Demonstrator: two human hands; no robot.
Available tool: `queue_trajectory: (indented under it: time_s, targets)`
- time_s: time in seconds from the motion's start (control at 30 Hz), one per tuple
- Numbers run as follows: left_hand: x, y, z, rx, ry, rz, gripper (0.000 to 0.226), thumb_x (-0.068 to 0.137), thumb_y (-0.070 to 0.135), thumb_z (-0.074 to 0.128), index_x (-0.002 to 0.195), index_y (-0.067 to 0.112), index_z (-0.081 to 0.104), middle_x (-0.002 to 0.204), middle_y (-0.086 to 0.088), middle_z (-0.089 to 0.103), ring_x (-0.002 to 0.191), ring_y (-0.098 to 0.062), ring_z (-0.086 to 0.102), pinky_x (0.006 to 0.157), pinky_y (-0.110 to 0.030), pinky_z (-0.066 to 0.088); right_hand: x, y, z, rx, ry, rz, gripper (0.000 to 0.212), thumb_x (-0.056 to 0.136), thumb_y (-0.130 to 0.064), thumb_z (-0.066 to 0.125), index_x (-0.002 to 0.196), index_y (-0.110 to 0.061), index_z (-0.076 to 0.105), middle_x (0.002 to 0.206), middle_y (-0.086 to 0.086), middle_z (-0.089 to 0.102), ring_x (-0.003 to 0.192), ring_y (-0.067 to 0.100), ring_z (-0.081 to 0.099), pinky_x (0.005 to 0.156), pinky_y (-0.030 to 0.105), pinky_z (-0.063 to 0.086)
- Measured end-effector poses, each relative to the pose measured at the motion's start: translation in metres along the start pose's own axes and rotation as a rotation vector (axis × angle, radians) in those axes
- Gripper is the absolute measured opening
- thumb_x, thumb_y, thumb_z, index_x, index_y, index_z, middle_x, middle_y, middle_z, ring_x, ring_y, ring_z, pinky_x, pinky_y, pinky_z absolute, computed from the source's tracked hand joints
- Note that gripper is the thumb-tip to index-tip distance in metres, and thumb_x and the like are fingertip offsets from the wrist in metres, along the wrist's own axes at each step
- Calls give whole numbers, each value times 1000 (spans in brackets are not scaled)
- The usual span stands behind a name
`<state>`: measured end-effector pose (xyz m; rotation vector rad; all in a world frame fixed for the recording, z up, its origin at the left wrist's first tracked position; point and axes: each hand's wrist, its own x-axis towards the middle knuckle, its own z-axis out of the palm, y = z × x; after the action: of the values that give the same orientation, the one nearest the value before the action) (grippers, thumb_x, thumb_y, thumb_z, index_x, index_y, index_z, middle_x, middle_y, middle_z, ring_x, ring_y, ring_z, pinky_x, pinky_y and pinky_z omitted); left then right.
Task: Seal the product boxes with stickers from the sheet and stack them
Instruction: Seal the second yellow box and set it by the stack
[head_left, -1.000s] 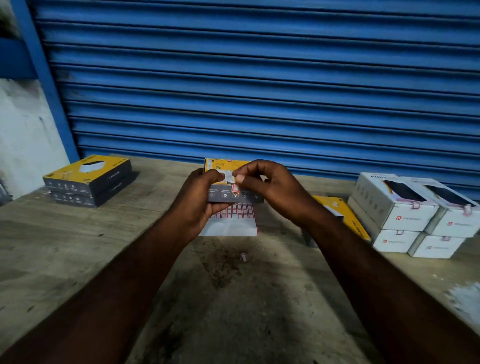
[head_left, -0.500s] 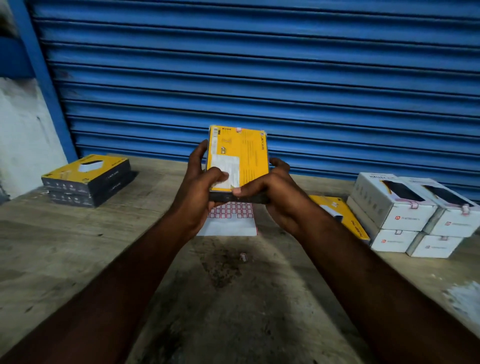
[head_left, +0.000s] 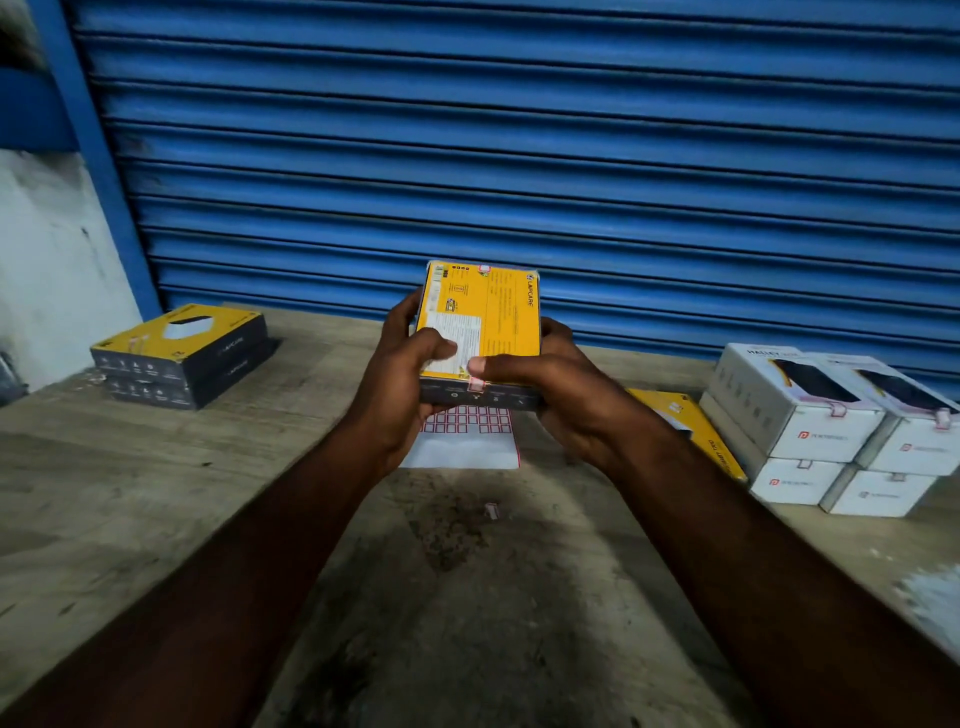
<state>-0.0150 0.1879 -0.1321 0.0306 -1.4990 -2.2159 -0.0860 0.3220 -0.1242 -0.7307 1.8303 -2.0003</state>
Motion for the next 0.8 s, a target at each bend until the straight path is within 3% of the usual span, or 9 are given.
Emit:
queue_trajectory:
  time_s: [0.07,0.17,0.23,0.3,0.37,0.47,0.53,0.63,0.8]
  targets:
    - [0,-1,0,7,1,-12,56,93,-3,42,142,23,46,123,-5,68,102,-27,69,67,-37,60,3,3,2,24,45,36,87,61,-13,88,136,-12,44,120,12,68,98,24,72,80,37,60]
    - [2,-1,0,14,2,-29,51,94,-1,43,140,22,47,119,-6,69,98,-27,70,64,-36,59,3,4,4,7,144,74,62,86,-21,72,138,-12,39,110,9,72,87,22,75,65,32,59]
    - [3,-1,-1,35,1,-69,46,94,2,45,137,19,50,119,-8,70,96,-28,72,66,-37,60,1,2,6,-18,199,61,55,95,-31,62,139,-13,35,112,6,69,89,22,73,71,35,58]
    - [4,-2,-3,38,20,-152,40,94,6,46,133,11,52,119,-15,70,96,-31,71,68,-37,60,-3,1,6,-126,254,-58,63,96,-35,60,146,-18,26,130,3,56,103,14,64,87,34,54]
    - [4,-2,-5,4,62,-246,32,94,9,46,124,3,56,112,-19,68,89,-30,70,66,-34,61,-10,0,5,-346,211,-233,73,92,-38,64,150,-20,23,144,-6,39,116,-3,50,98,16,43]
    - [4,1,-7,-56,113,-340,20,95,9,46,110,1,57,99,-21,65,76,-27,68,59,-32,61,-19,5,8,-692,70,-410,59,90,-36,68,141,-19,45,135,-8,47,107,-11,44,86,-4,31]
    - [2,1,-5,-48,99,-367,15,96,9,45,102,2,58,90,-19,65,74,-27,67,59,-32,62,-19,15,6,-756,78,-501,39,91,-28,69,127,-14,61,131,-1,58,111,-4,50,95,6,39]
    - [-3,3,-1,-18,78,-371,13,97,9,46,100,3,58,89,-18,63,78,-28,66,66,-33,63,-22,19,-2,-705,86,-478,26,94,-23,65,118,-14,67,121,-4,66,113,5,59,99,33,48]
    - [-9,2,8,-66,36,-408,20,97,9,47,112,1,57,96,-20,64,84,-30,67,63,-35,63,-36,31,-23,-626,60,-515,36,92,-17,57,127,-12,61,140,-3,54,132,2,46,110,24,38]
